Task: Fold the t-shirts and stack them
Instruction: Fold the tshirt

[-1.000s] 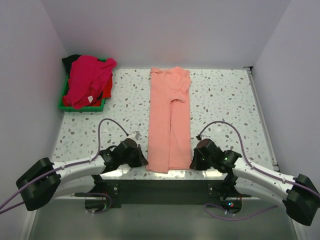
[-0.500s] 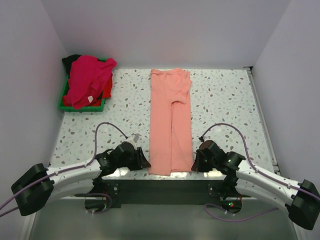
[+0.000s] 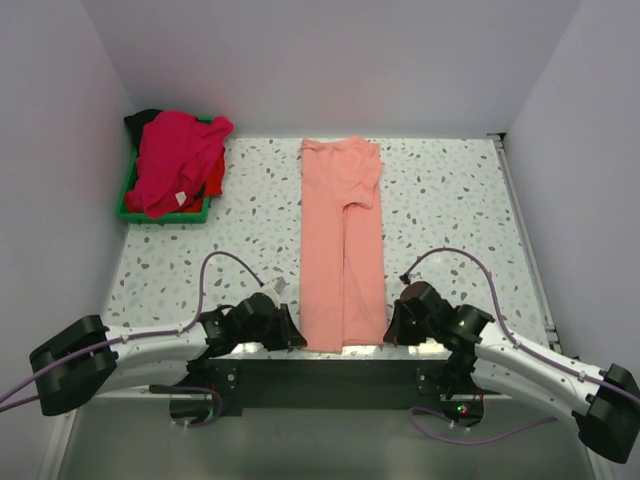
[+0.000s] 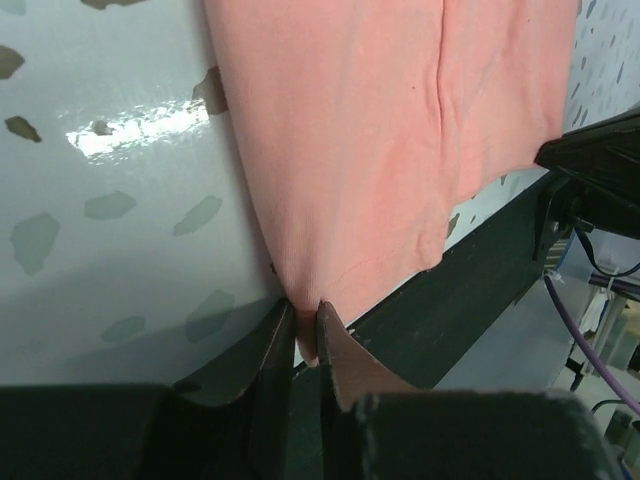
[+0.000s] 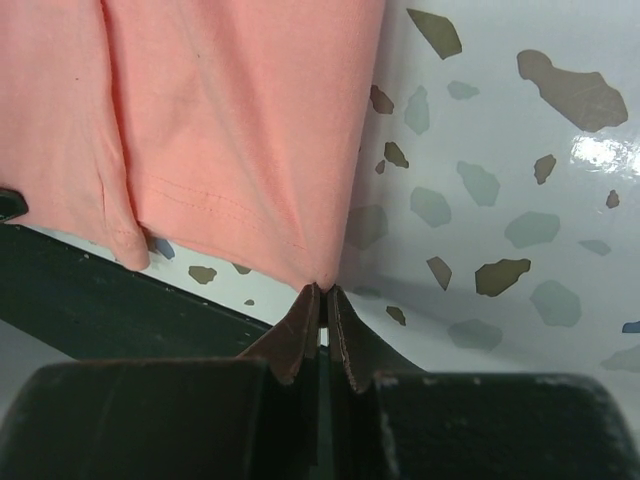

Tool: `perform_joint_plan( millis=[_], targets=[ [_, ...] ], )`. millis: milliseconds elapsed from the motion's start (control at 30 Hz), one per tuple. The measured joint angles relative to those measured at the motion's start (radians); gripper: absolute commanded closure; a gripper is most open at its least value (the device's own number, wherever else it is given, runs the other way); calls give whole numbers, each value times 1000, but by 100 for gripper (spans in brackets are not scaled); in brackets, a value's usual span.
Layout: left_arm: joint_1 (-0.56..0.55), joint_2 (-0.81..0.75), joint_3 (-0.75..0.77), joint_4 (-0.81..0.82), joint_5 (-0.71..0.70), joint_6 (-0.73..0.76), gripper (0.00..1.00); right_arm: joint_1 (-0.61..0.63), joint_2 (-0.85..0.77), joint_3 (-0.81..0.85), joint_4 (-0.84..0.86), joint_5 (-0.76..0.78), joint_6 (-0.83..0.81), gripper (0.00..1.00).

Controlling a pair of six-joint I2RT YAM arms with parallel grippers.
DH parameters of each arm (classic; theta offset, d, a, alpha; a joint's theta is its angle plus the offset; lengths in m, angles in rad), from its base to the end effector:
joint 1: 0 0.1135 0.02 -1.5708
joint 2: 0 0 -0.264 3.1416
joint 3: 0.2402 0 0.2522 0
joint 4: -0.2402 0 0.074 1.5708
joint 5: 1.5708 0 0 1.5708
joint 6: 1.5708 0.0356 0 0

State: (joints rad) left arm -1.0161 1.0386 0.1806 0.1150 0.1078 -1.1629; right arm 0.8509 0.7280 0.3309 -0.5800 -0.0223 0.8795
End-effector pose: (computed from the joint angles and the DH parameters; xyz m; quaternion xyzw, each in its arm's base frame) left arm 0.0874 -0.1484 0.1209 -0.0454 0.9134 -0.3788 0.1422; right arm 0.0873 0.1008 0.1589 0.0104 0.9562 0.2296 0.1816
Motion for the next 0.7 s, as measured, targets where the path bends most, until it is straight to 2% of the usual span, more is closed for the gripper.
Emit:
perform_joint_plan(
  millis=[167, 700],
  targets=[
    [-2, -13, -1, -35, -7, -5, 100, 0, -17, 0, -5, -3, 0, 100],
    [-80, -112, 50, -201, -52, -3, 100, 2, -106, 50, -84, -69, -8, 100]
  ],
)
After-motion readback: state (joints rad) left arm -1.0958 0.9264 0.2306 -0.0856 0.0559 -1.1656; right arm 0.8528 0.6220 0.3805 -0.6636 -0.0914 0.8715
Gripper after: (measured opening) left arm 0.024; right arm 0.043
